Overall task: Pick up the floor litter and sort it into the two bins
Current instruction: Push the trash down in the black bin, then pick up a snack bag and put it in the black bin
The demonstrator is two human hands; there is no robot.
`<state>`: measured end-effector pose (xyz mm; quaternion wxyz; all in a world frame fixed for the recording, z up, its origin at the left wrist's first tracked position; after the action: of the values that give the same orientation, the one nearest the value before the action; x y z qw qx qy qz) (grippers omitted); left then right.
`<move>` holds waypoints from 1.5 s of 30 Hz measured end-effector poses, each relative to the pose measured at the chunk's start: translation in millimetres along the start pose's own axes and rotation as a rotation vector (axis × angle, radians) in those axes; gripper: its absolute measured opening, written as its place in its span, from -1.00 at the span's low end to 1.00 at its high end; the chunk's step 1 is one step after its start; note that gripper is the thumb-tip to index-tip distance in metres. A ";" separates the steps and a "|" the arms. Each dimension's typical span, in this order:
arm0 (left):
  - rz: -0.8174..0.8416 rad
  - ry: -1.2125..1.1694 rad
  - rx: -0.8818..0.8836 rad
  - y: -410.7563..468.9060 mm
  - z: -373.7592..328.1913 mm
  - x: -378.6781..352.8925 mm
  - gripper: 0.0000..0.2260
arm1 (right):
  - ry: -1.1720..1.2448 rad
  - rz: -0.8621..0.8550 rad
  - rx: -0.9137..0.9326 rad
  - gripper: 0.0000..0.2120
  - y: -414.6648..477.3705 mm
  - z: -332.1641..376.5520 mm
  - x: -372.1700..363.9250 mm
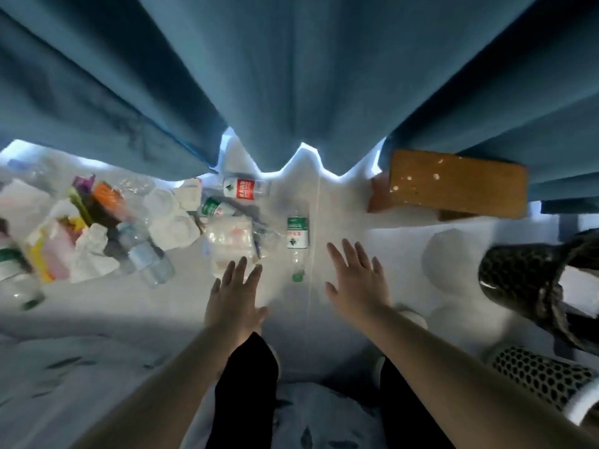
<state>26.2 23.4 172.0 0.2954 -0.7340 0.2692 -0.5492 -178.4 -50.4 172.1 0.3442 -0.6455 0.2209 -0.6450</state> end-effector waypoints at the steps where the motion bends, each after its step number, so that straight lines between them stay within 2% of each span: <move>1: 0.011 -0.012 0.043 -1.3 26.9 -5.6 -0.28 | 0.014 0.010 0.012 -0.33 7.6 23.8 -7.6; 5: 0.002 -0.084 0.199 13.9 108.6 -33.1 -0.24 | 0.075 0.041 0.034 -0.29 50.8 98.6 -42.5; 8: -0.057 -0.248 0.296 43.8 140.3 -57.1 -0.19 | 0.130 0.077 0.035 -0.26 91.9 128.5 -69.3; 13: -0.156 -0.434 0.387 106.7 164.7 -100.9 -0.14 | 0.151 0.096 0.045 -0.25 156.8 142.4 -114.5; 19: -0.354 -0.563 0.526 167.9 179.7 -137.9 -0.10 | 0.345 -0.044 0.052 -0.41 199.8 144.6 -151.8; 22: -0.362 -0.646 0.589 185.8 187.9 -152.6 -0.17 | 0.425 -0.037 0.068 -0.45 212.5 150.7 -168.6; 25: -0.356 -0.741 0.599 190.9 194.7 -160.8 -0.35 | 0.512 -0.012 0.024 -0.42 219.7 159.2 -180.2; 28: -0.384 -0.825 0.571 187.3 207.3 -160.8 -0.67 | 0.604 -0.010 -0.032 -0.48 225.0 170.3 -184.8; 30: -0.378 -0.782 0.519 180.6 221.0 -160.3 -0.89 | 0.638 -0.035 -0.087 -0.53 229.3 177.1 -184.8; 32: -0.356 -0.763 0.488 169.7 236.3 -160.9 -0.85 | 0.655 -0.068 -0.130 -0.58 233.9 183.4 -184.0; 37: -0.357 -0.846 0.503 130.2 274.5 -166.1 -0.91 | 0.697 -0.057 -0.216 -0.73 240.1 200.3 -186.8; 42: -0.393 -1.085 0.567 93.7 283.6 -165.3 -0.92 | 0.683 -0.059 -0.236 -0.78 228.5 206.5 -177.6; 45: -0.393 -1.171 0.582 73.7 275.3 -148.2 -0.84 | 0.620 -0.040 -0.209 -0.83 205.3 204.1 -154.9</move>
<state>249.4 117.9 -38.8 0.4723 -0.8361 -0.2319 -0.1549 44.3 -41.5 -68.9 0.1799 -0.4546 0.3674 -0.7912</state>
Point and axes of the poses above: each hand's wrist, its own y-axis towards the middle knuckle, its own x-axis out of the back of the hand, z = x × y, the point moved 2 cm from there along y, towards the middle knuckle, and after that the axes turned 8 degrees about -x, right-handed, at the moved point
